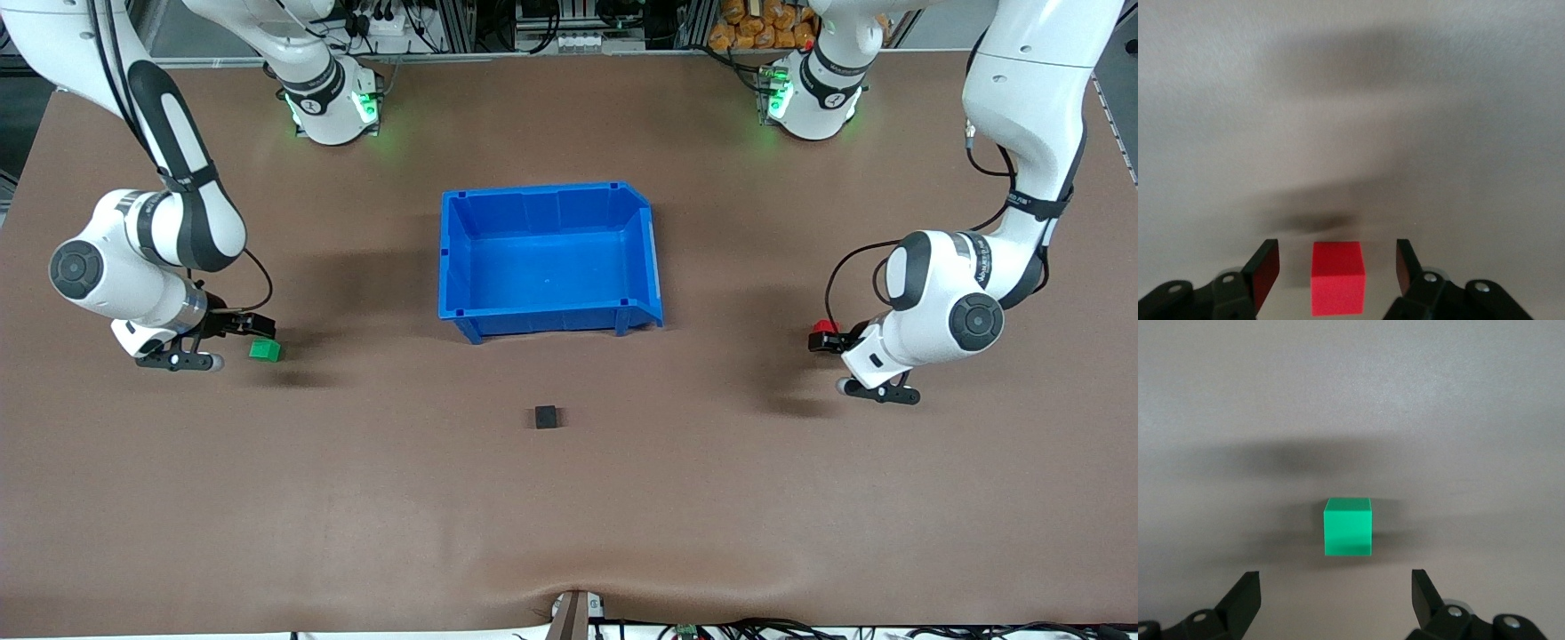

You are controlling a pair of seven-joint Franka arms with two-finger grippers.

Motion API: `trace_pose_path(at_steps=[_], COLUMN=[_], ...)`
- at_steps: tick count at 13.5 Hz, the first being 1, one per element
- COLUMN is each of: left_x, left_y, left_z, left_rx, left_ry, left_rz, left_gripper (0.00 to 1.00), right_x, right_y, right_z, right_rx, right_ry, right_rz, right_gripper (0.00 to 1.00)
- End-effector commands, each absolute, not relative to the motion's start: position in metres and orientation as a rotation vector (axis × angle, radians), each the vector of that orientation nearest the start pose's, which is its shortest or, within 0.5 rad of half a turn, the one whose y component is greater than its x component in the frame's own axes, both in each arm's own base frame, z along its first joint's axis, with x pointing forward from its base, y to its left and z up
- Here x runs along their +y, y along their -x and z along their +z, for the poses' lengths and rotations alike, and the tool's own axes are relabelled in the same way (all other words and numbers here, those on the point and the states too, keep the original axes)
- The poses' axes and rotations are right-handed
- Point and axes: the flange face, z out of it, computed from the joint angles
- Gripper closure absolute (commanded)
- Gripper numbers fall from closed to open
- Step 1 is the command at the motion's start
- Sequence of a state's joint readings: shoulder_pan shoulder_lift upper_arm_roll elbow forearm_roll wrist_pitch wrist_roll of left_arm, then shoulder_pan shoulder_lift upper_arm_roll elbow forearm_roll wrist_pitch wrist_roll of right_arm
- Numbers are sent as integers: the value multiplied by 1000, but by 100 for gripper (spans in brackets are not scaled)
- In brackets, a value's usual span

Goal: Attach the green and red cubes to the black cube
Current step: 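Grasp the green cube with the right gripper while the left gripper grasps the red cube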

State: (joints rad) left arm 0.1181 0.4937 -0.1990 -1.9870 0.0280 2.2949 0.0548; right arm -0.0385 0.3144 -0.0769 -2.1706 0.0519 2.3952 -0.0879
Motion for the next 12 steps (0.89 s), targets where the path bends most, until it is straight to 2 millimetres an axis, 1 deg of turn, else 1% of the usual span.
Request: trace_pose_path(at_steps=[1, 2, 4, 7, 8, 11, 12], left_x=[-42, -40, -39, -44, -45, -45, -46], left_y=[-572, -568, -564, -563, -563, -563, -564], left_z=[200, 198, 194, 194, 193, 195, 194], left_rx=[245, 274, 269, 228, 218, 217, 221], left_ry=[3151, 3129, 3127, 3126, 3126, 3125, 3124], left_rz=[287, 281, 278, 280, 282, 277, 277], left_gripper=[21, 21, 23, 26, 28, 32, 32], right_x=[-68, -69, -69, -69, -69, -69, -69], right_y=[-555, -557, -558, -559, -560, -561, -560], right_z=[227, 224, 216, 204, 201, 192, 185], right_rx=[94, 98, 98, 96, 96, 98, 102], right_ry=[3122, 3121, 3121, 3124, 3125, 3125, 3125], right_rz=[133, 135, 150, 145, 141, 136, 141], right_gripper=[0, 0, 0, 0, 0, 0, 0])
